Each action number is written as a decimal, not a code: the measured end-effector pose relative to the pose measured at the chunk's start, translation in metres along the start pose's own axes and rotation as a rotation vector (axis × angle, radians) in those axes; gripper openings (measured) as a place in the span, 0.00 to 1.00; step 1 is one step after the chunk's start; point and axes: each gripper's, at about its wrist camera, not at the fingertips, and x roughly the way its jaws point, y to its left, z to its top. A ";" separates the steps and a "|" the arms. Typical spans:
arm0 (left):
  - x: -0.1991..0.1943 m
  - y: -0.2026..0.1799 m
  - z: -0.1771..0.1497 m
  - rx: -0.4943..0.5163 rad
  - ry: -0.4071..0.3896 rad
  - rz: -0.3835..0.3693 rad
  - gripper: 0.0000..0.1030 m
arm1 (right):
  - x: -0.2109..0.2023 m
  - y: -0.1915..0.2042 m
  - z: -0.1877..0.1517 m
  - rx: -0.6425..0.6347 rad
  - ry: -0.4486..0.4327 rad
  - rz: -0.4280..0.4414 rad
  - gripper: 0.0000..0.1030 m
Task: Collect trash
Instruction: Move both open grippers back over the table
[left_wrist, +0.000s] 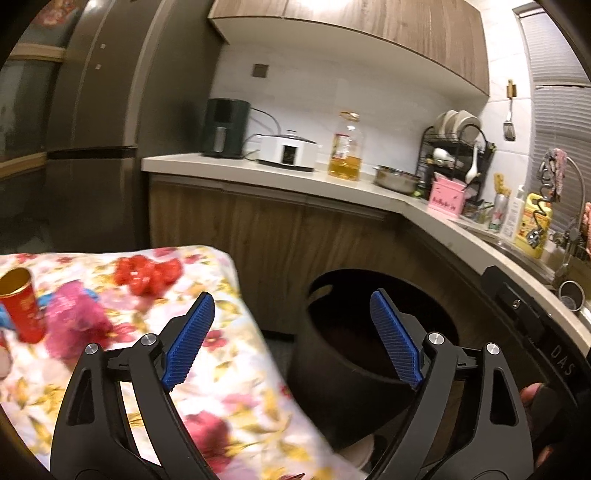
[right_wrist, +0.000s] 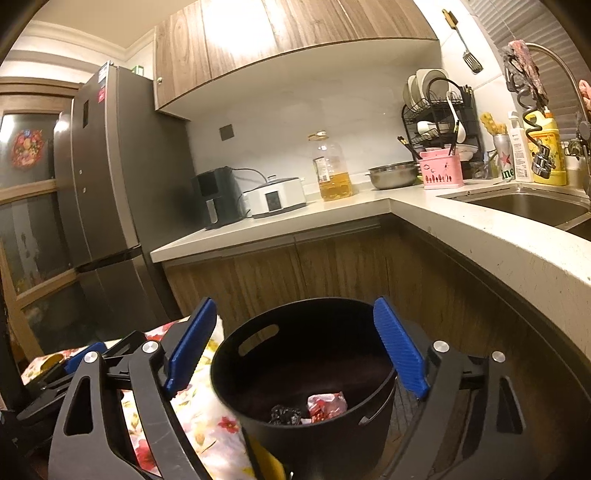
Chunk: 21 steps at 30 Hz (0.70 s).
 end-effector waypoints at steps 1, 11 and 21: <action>-0.003 0.002 -0.001 0.001 -0.002 0.011 0.83 | -0.002 0.002 -0.001 -0.001 0.000 0.002 0.84; -0.055 0.066 -0.018 -0.032 -0.017 0.186 0.85 | -0.019 0.038 -0.014 -0.007 0.014 0.071 0.84; -0.100 0.158 -0.036 -0.154 -0.003 0.400 0.85 | -0.023 0.104 -0.037 -0.026 0.048 0.181 0.84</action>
